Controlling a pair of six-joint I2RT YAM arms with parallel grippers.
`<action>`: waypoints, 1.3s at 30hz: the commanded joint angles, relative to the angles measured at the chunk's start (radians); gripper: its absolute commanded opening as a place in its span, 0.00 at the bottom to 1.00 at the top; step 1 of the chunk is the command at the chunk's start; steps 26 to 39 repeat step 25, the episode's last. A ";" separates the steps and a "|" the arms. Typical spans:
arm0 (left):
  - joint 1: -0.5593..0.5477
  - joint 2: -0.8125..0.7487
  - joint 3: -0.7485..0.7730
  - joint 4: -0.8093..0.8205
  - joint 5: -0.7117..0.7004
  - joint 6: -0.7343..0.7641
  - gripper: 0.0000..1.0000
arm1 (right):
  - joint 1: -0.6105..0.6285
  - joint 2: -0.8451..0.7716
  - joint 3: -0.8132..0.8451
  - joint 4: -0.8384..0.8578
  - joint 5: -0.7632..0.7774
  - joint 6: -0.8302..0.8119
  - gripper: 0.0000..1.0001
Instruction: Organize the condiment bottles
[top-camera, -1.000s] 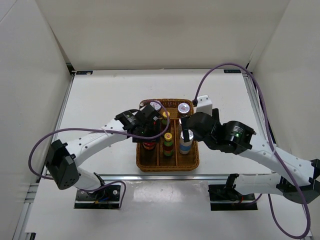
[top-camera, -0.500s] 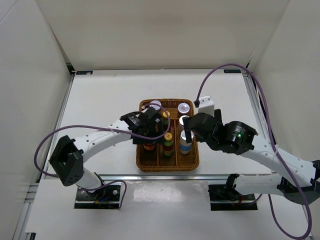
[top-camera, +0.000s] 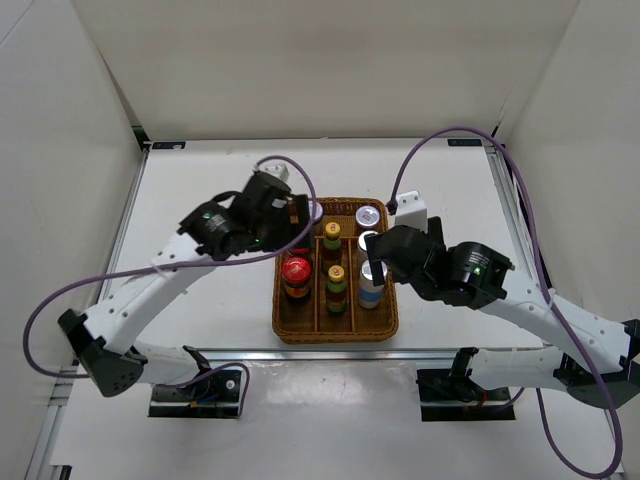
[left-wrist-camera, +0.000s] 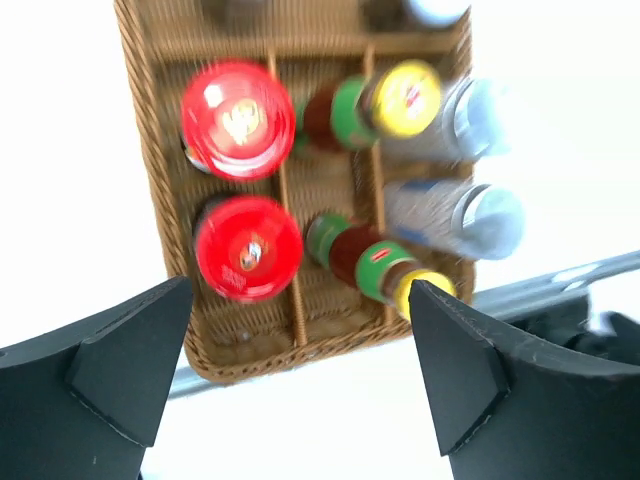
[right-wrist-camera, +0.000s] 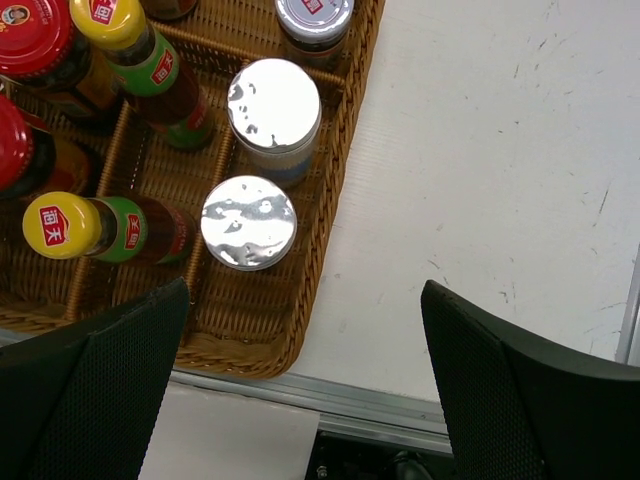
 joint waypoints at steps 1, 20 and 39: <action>0.038 -0.065 0.100 -0.076 -0.047 0.070 1.00 | 0.000 -0.038 0.035 0.014 0.038 -0.018 1.00; 0.206 -0.341 -0.054 -0.047 -0.422 0.184 1.00 | 0.000 -0.107 0.096 -0.047 0.090 -0.060 1.00; 0.206 -0.354 -0.074 -0.047 -0.434 0.175 1.00 | 0.000 -0.094 0.107 -0.024 0.053 -0.123 1.00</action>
